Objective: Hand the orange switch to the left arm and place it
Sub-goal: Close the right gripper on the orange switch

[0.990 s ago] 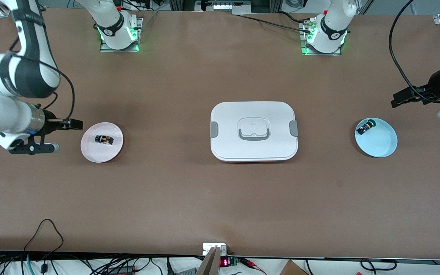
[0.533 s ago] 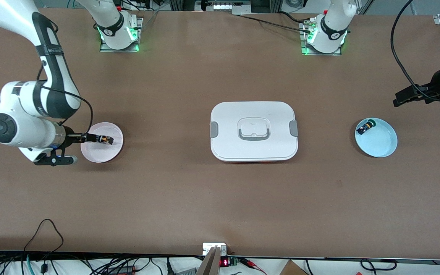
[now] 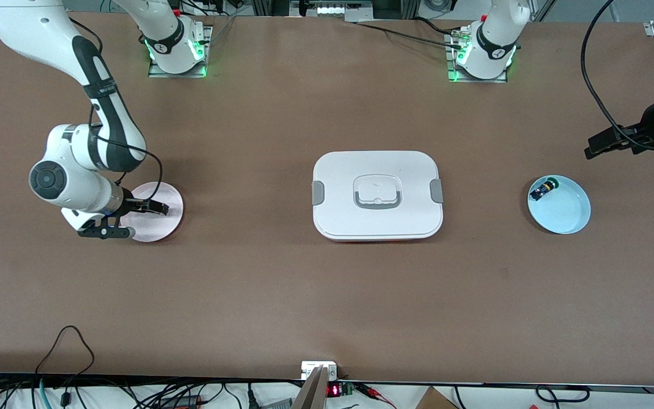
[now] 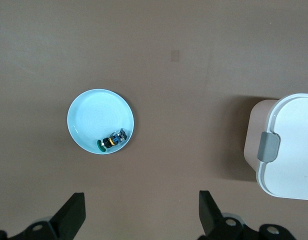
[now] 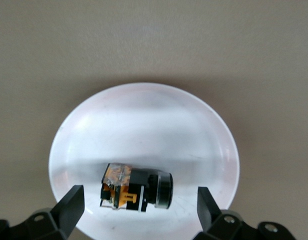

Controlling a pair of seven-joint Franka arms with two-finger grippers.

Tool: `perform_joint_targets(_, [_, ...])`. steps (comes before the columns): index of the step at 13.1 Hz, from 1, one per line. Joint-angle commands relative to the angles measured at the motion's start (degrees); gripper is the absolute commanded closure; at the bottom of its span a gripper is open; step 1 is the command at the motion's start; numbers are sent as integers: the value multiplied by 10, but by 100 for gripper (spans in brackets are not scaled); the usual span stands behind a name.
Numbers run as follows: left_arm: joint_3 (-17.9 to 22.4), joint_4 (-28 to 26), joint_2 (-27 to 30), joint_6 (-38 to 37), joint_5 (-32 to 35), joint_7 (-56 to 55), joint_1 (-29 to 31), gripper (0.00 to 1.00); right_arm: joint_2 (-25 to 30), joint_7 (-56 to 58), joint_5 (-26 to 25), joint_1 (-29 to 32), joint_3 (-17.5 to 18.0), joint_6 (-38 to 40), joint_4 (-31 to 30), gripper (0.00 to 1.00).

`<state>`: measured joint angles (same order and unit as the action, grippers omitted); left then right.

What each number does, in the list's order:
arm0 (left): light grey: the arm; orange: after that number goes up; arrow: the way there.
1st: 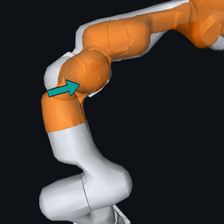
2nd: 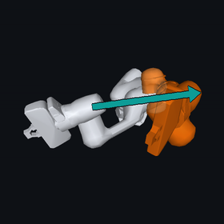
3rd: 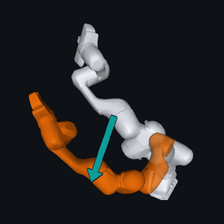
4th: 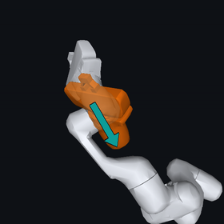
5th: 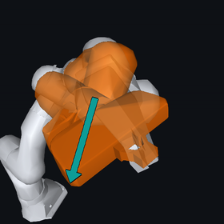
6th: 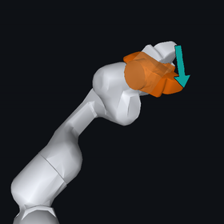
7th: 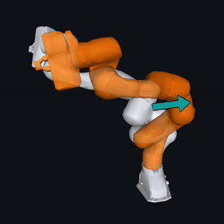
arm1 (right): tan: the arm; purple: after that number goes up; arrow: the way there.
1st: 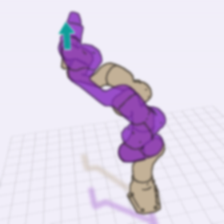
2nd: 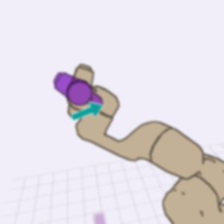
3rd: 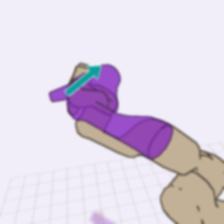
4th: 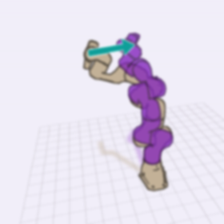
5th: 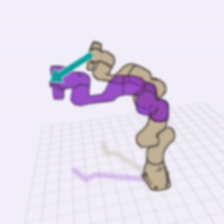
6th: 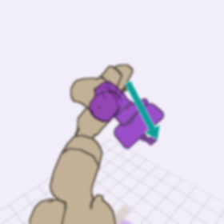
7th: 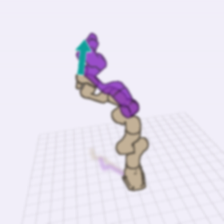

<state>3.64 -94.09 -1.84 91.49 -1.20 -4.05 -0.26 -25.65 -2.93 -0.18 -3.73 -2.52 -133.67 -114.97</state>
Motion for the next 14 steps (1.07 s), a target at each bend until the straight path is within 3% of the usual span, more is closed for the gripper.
perform_joint_targets(1, [0,7,4,-10,-6,5,0,0,-5,-13,8,0,1,-20,-12,0])
perform_joint_targets(10, [1,7,4,-10,-6,6,0,0,-28,-1,5,0,1,-41,-13,0])
perform_joint_targets(14, [1,7,3,-10,-7,9,0,0,-26,-1,4,-5,1,-91,-52,0])
